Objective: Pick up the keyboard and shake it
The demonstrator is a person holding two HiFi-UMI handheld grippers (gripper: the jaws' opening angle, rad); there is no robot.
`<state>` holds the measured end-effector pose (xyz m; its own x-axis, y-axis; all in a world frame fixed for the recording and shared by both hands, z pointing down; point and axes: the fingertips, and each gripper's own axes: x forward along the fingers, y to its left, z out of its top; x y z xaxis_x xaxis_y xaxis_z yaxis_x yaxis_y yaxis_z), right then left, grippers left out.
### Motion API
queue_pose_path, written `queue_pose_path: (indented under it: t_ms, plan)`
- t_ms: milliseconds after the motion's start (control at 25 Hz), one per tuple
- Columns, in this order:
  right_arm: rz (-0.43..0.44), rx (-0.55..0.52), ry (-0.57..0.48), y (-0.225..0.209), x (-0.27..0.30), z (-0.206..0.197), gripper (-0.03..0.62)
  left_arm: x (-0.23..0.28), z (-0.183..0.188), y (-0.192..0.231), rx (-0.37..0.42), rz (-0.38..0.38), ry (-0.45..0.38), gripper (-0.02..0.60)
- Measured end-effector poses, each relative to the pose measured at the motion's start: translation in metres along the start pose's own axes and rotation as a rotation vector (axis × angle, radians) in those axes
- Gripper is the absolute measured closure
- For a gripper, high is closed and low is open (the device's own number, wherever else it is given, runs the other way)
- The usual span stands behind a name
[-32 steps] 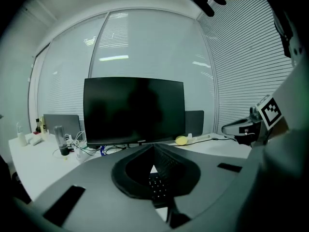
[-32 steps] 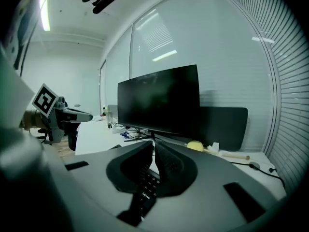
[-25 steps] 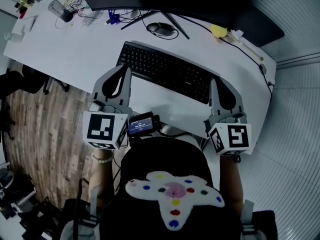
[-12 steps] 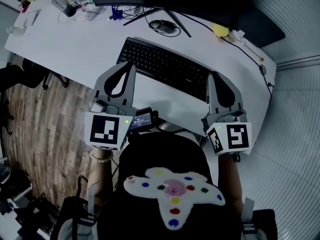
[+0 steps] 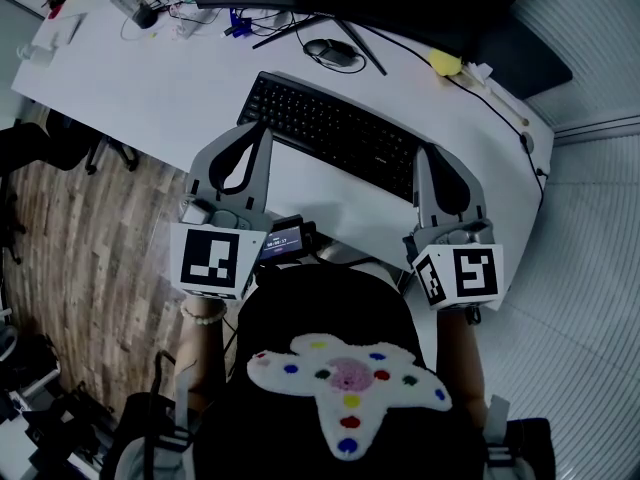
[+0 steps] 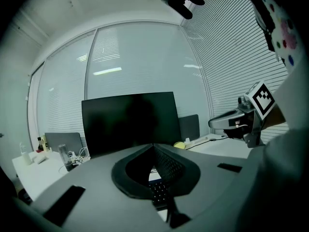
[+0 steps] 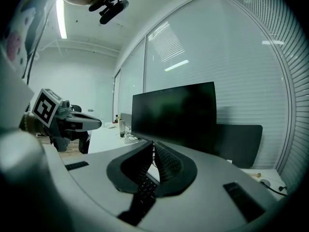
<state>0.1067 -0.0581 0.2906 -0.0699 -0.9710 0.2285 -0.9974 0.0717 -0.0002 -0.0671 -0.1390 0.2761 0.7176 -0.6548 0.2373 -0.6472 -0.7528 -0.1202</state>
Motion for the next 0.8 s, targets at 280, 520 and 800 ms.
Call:
queue_pose_path:
  t_ms: [280, 520, 800]
  plan:
    - [0.018, -0.018, 0.016, 0.006, 0.017, -0.004, 0.553, 0.003, -0.009, 0.01, -0.005, 0.025, 0.005, 0.565]
    - [0.014, -0.025, 0.02, 0.009, 0.005, -0.001, 0.554, -0.007, -0.004, 0.005, 0.007, 0.03, 0.004, 0.565]
    - [0.015, -0.011, 0.033, 0.01, 0.01, -0.007, 0.553, -0.005, -0.008, 0.009, 0.008, 0.033, 0.009, 0.565]
